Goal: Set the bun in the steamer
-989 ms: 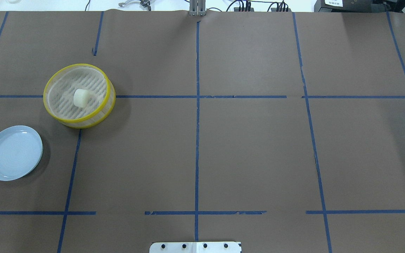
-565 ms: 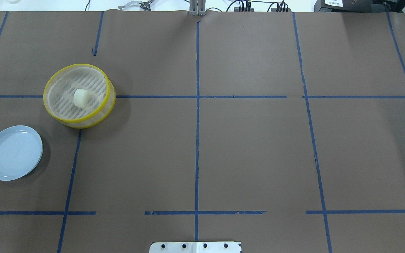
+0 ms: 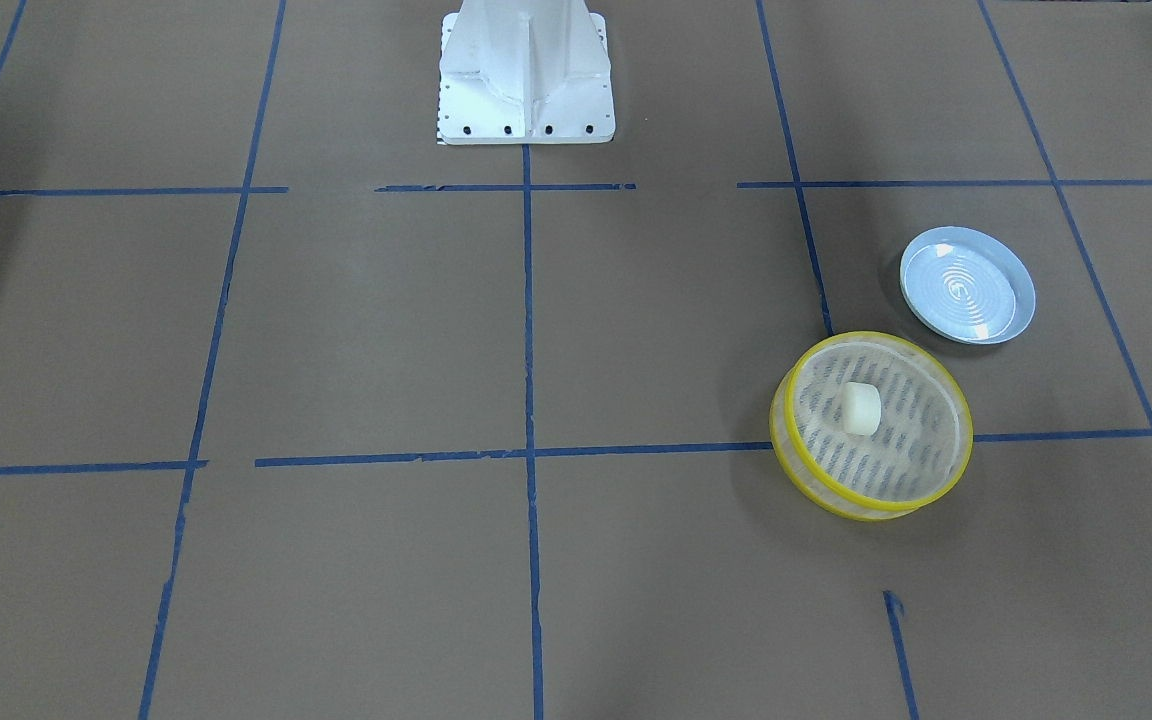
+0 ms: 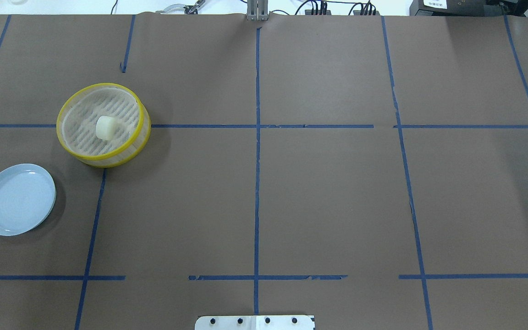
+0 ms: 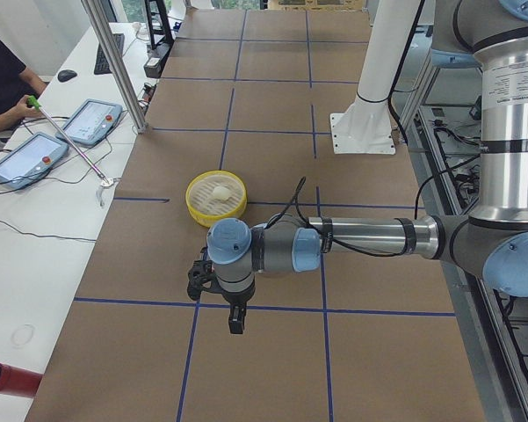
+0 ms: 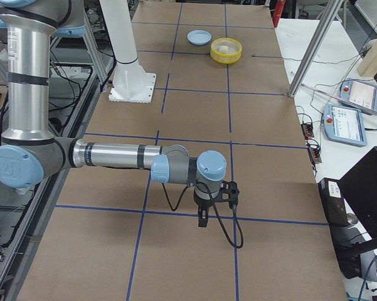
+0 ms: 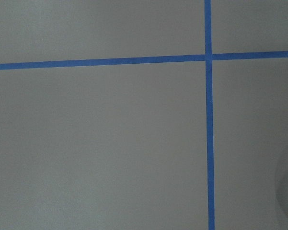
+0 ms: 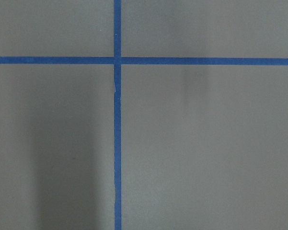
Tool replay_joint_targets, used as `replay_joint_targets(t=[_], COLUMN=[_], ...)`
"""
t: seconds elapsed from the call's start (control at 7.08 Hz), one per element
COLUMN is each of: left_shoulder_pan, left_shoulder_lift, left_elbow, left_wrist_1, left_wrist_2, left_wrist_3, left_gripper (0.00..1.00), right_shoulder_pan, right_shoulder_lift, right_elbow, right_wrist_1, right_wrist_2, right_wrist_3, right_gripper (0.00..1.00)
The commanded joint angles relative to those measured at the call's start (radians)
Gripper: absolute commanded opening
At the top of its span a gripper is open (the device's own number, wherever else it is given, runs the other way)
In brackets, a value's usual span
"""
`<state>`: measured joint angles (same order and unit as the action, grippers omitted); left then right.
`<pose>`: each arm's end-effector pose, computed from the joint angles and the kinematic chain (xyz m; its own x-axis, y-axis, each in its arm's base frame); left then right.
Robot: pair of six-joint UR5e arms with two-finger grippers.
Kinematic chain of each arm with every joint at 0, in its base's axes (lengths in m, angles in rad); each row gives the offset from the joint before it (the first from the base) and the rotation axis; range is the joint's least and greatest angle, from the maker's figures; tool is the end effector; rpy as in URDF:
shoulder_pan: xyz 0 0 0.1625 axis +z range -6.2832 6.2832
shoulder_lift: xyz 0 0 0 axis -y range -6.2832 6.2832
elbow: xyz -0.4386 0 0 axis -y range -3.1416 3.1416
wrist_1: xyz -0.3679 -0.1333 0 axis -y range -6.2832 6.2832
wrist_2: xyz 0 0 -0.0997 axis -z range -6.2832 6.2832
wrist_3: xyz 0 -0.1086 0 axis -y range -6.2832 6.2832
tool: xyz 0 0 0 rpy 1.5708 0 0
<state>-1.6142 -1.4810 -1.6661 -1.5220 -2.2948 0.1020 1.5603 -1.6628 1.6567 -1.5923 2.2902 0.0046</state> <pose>-0.0797 -0.4216 0.6829 0.7477 0.0408 -0.6627 -0.0330 0.9992 0.0243 0.0573 -0.4256 0.6859 0.7524 0.0149 0.6586 0.0070 0.9995 -0.0306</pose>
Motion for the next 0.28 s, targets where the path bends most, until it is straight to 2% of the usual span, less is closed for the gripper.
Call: replay_joint_targets(t=[0.0, 0.14], left_shoulder_pan=[-0.001, 0.000], left_shoulder_lift=[0.001, 0.002], left_elbow=[0.000, -0.001], left_wrist_1=[-0.001, -0.001], left_wrist_2=[0.002, 0.000], left_wrist_3=[0.001, 0.001], left_gripper=[1.00, 1.00], right_shoulder_pan=[0.000, 0.001], right_shoulder_lift=[0.000, 0.000], right_elbow=[0.000, 0.000], right_wrist_1=[0.000, 0.000], right_wrist_2=[0.000, 0.000], right_wrist_3=[0.000, 0.000], right_gripper=[1.00, 1.00])
